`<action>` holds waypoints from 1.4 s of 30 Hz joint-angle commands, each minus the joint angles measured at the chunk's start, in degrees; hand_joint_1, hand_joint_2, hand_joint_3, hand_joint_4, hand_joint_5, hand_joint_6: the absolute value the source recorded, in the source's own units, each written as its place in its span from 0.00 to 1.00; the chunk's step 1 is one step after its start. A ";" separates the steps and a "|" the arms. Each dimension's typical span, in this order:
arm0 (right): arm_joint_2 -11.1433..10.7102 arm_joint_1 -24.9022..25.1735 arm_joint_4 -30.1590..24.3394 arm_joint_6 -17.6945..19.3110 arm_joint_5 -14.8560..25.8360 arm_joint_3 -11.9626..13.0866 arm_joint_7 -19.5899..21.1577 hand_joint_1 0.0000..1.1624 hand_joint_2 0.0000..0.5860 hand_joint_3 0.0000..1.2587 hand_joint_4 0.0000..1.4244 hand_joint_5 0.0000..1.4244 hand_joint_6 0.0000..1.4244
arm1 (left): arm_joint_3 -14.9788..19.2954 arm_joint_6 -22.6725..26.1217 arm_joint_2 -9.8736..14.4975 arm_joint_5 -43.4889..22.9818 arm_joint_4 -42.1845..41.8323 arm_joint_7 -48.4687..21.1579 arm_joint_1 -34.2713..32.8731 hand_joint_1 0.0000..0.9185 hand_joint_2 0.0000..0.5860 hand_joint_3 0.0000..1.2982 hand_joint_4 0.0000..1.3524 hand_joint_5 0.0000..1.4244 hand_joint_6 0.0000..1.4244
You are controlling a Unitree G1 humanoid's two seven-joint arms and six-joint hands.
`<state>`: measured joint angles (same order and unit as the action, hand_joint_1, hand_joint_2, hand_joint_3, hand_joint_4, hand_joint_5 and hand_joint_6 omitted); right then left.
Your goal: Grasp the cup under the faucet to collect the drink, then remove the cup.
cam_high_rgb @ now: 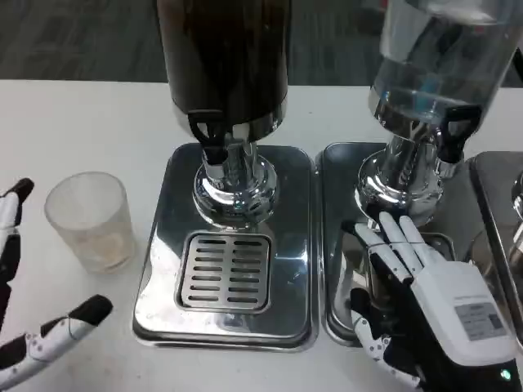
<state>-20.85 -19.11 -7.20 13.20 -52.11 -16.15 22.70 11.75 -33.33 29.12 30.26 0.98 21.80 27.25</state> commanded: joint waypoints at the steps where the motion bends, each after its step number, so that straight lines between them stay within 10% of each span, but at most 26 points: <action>1: 0.07 -0.13 -0.89 -0.45 -0.08 -0.14 -0.41 0.52 0.96 0.11 0.00 0.00 0.14 | 1.75 0.79 1.81 -4.68 4.40 -4.03 -3.94 0.00 0.08 0.00 0.00 0.00 0.04; 42: 2.70 2.85 0.59 -0.86 -1.15 -4.12 0.68 0.50 0.96 0.15 0.04 0.01 0.16 | -6.23 -4.17 11.11 -7.32 46.35 -7.78 -31.78 0.08 0.06 0.00 0.00 0.05 0.10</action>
<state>-18.48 -16.47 -6.93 12.58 -52.69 -19.84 22.74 6.31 -37.01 38.68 22.22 45.83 13.15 -3.11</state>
